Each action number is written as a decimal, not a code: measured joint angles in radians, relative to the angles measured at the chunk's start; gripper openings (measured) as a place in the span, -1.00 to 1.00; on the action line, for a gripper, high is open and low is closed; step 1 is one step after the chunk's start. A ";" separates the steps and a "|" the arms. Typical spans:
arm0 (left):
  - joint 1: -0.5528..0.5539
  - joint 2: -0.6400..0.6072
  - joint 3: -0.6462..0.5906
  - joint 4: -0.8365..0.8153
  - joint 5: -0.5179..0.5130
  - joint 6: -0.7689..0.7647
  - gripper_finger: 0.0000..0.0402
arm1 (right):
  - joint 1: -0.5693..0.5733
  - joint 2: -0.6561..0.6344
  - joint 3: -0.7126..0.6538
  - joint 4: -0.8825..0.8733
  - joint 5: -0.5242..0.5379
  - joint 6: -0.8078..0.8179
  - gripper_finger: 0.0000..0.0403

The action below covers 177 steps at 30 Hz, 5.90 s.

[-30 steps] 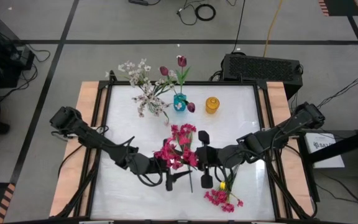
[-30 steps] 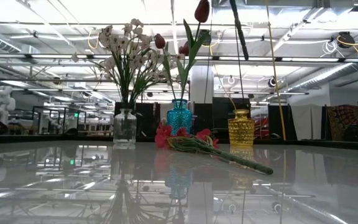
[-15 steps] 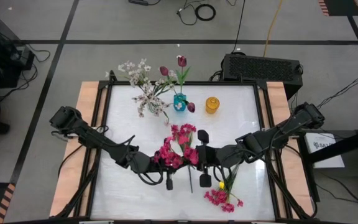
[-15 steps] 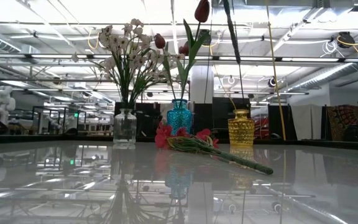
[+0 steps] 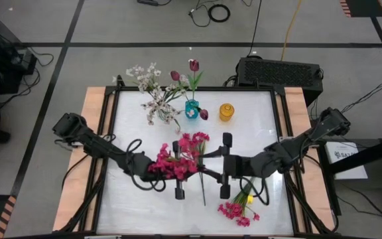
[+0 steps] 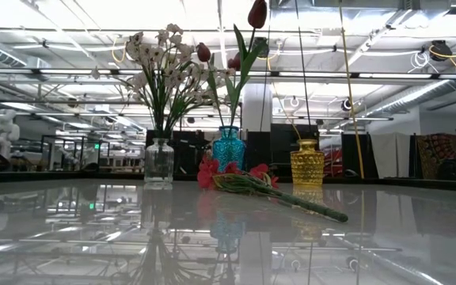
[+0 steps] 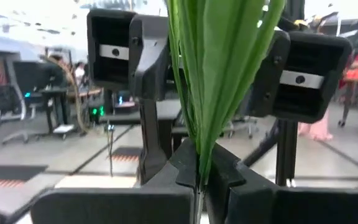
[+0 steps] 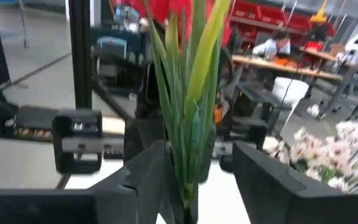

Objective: Sort flowers into vase by color
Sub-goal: Put the left pink flower into the yellow vase

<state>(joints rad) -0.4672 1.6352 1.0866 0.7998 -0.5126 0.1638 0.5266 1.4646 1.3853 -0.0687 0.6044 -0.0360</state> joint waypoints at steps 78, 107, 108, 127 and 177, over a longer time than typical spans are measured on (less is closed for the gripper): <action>-0.017 -0.085 0.000 -0.644 0.016 -0.158 -0.37 | -0.983 -0.375 -0.573 0.455 -0.618 -0.049 -1.00; -0.017 -0.085 0.000 -0.689 0.016 -0.157 -0.37 | -1.105 -0.261 -0.641 0.570 -0.790 0.017 -0.98; -0.017 -0.085 0.000 -0.689 0.016 -0.157 -0.37 | -1.109 -0.262 -0.645 0.587 -0.790 0.017 -0.98; -0.017 -0.085 0.000 -0.687 0.016 -0.151 -0.37 | -1.163 -0.164 -0.651 0.632 -0.873 -0.013 -0.98; -0.017 -0.085 0.000 -0.689 0.016 -0.148 -0.37 | -1.176 -0.108 -0.651 0.474 -0.786 -0.032 -0.41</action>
<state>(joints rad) -0.4847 1.5501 1.0865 0.1104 -0.4969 0.0154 -0.6498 1.3565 0.7345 0.4049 -0.1817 -0.0677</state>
